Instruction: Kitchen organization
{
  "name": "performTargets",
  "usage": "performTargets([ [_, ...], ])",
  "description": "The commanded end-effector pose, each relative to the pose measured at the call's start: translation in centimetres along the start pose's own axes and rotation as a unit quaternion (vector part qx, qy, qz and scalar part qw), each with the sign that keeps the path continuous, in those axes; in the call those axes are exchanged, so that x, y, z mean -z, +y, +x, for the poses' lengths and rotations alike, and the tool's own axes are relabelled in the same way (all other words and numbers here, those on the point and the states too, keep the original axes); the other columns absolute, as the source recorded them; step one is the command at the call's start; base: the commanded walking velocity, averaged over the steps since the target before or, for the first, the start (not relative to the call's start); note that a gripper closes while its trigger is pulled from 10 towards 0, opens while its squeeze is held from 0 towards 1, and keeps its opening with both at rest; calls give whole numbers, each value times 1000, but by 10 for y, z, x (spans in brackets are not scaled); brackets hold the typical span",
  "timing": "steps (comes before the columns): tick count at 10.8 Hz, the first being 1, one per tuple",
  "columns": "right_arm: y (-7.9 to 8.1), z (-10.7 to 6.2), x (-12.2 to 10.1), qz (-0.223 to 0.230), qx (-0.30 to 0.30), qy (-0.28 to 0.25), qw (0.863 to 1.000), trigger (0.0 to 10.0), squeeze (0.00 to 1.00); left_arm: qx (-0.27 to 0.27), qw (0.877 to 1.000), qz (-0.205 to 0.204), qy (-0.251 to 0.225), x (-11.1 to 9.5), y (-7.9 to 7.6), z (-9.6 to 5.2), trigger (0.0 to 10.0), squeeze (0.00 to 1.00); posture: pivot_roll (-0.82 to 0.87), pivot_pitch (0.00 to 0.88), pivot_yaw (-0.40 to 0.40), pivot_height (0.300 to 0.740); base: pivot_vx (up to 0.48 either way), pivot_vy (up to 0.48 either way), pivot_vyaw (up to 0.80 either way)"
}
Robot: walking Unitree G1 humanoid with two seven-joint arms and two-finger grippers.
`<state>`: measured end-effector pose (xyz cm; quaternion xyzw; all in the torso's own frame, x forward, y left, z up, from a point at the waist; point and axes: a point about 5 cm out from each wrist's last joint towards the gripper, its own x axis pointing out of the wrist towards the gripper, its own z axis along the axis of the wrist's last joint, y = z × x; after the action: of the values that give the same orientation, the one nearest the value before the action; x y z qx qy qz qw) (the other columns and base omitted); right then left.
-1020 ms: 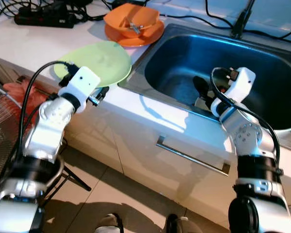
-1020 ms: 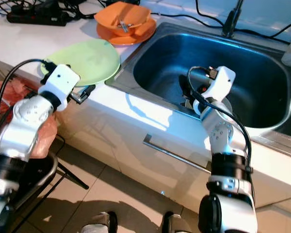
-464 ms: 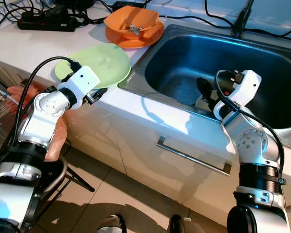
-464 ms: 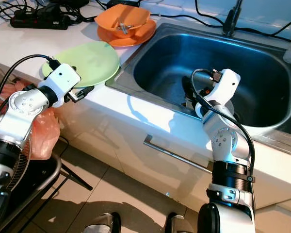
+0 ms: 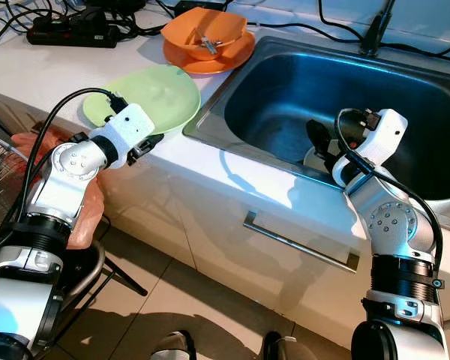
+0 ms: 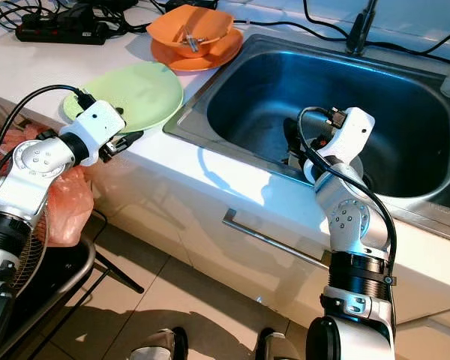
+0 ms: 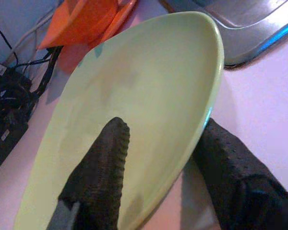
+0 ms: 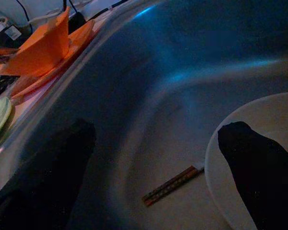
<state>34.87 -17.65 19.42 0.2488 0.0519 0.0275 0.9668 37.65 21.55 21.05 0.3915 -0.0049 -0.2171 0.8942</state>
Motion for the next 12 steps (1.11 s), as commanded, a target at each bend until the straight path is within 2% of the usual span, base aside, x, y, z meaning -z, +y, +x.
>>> performTargets([
  [1,-8,-2,14,7,21,29,999,10000,0,-4,1000,5,-7,-3,7,-1,0,0,22,174,85,740,0,0,0],
  [4,-8,-2,15,22,24,29,999,10000,0,-6,1000,4,-9,-3,7,0,0,0,21,173,87,740,0,0,0],
  [12,-12,-2,22,31,34,35,998,10000,0,-18,999,4,-26,-6,5,1,0,0,23,168,87,740,0,0,0],
])
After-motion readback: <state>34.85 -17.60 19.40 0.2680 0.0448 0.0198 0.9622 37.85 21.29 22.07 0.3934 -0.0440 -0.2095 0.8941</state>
